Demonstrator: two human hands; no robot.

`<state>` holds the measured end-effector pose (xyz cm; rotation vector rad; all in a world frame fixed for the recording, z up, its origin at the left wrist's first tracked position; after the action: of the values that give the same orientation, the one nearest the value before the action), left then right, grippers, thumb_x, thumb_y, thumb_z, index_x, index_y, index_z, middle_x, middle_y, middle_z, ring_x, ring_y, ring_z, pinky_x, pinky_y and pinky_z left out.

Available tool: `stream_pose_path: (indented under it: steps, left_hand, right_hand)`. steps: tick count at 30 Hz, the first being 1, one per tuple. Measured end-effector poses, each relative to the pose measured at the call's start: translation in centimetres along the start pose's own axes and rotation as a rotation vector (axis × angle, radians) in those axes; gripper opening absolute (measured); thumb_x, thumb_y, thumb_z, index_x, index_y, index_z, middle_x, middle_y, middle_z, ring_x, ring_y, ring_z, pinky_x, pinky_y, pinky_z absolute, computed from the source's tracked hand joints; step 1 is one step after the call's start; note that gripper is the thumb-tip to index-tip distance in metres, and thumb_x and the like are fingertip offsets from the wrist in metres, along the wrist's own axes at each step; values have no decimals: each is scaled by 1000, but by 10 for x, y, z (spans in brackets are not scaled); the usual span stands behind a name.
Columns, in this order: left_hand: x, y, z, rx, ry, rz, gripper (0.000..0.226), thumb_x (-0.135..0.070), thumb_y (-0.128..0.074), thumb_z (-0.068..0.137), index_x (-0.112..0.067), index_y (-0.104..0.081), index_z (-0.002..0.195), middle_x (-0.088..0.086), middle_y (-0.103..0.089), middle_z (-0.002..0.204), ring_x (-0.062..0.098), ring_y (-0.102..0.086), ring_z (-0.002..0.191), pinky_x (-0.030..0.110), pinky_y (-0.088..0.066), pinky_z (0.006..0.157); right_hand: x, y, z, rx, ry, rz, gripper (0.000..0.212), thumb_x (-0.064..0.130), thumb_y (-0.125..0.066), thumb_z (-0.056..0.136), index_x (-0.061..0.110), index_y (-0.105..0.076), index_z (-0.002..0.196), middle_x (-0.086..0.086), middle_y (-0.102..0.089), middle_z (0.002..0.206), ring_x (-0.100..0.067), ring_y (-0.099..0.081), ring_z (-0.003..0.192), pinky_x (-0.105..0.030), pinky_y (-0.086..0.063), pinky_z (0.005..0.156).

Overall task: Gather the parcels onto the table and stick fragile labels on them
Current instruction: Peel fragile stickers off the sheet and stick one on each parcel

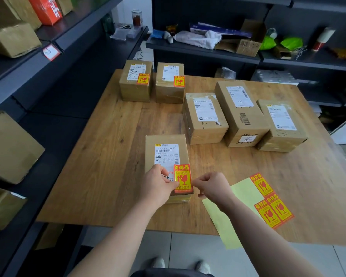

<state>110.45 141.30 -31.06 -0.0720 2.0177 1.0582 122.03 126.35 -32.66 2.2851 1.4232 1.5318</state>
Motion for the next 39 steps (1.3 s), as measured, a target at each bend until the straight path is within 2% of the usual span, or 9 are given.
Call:
stream_pose_path:
  steps: [2, 4, 7, 12, 16, 22, 26, 36, 39]
  left_hand:
    - [3, 0, 2, 8, 9, -28, 35, -31, -79, 75, -20, -49, 88, -6, -66, 84, 5, -59, 75, 22, -40, 54]
    - [4, 0, 2, 17, 6, -43, 34, -31, -79, 75, -20, -49, 89, -7, -66, 84, 5, -59, 77, 22, -41, 55]
    - [6, -2, 3, 47, 20, -80, 35, -31, -78, 75, -20, -50, 92, -7, -64, 87, 5, -58, 79, 23, -43, 58]
    - [13, -5, 6, 136, 128, -325, 43, -28, -83, 70, -18, -52, 98, 1, -64, 97, 16, -62, 89, 30, -53, 71]
    - [14, -5, 4, 142, 117, -295, 44, -27, -84, 69, -19, -51, 97, 0, -67, 92, 16, -63, 91, 36, -55, 77]
    - [7, 0, -3, 67, 37, -109, 37, -30, -80, 74, -19, -49, 91, -3, -66, 98, 11, -57, 94, 21, -38, 54]
    - [4, 1, -3, 39, 15, -27, 36, -29, -79, 75, -18, -48, 89, -2, -68, 98, 9, -58, 82, 20, -35, 51]
    - [5, -3, 0, 32, 32, -4, 37, -31, -79, 75, -19, -46, 89, -2, -65, 109, 8, -61, 80, 21, -41, 51]
    - [5, -4, 0, 32, 35, 10, 37, -32, -79, 75, -19, -47, 90, -2, -66, 103, 8, -61, 78, 21, -41, 51]
  right_hand:
    - [-7, 7, 1, -12, -19, 56, 20, 13, -70, 81, -7, -67, 77, -7, -60, 61, -14, -59, 50, -29, -56, 56]
    - [-11, 14, 2, -15, -25, 96, 17, 10, -69, 81, -7, -66, 78, -10, -60, 64, -15, -59, 51, -32, -58, 62]
    - [-9, 14, 0, 19, -10, 131, 17, 13, -68, 82, -4, -68, 81, -10, -62, 67, -15, -60, 55, -31, -58, 64]
    - [0, -2, -6, 66, -9, 156, 27, 22, -70, 79, -5, -69, 73, -6, -59, 58, -16, -54, 52, -30, -55, 59]
    - [1, -4, -5, 48, -13, 161, 25, 19, -71, 80, -6, -69, 80, -7, -60, 59, -15, -54, 49, -28, -53, 56]
    - [1, -9, -6, 42, 27, 68, 19, 21, -73, 81, 3, -71, 74, -3, -64, 62, -10, -57, 52, -21, -49, 52]
    - [3, -8, -8, 1, 56, 13, 18, 21, -72, 82, 5, -70, 72, -2, -63, 61, -9, -56, 50, -18, -41, 43]
    - [9, -4, -10, -54, 140, -85, 18, 28, -68, 86, 14, -71, 75, 2, -67, 71, -9, -61, 64, -20, -47, 52]
    - [7, -5, -10, -54, 130, -103, 17, 28, -68, 86, 14, -71, 76, 2, -68, 71, -9, -61, 64, -20, -47, 53]
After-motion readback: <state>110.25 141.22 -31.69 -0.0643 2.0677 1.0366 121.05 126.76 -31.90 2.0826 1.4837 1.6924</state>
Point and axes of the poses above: each hand's wrist, its own z-axis towards the middle knuckle, its own y-axis out of the back of the hand, x = y × z, the point moved 8 cm from there along z, towards the middle knuckle
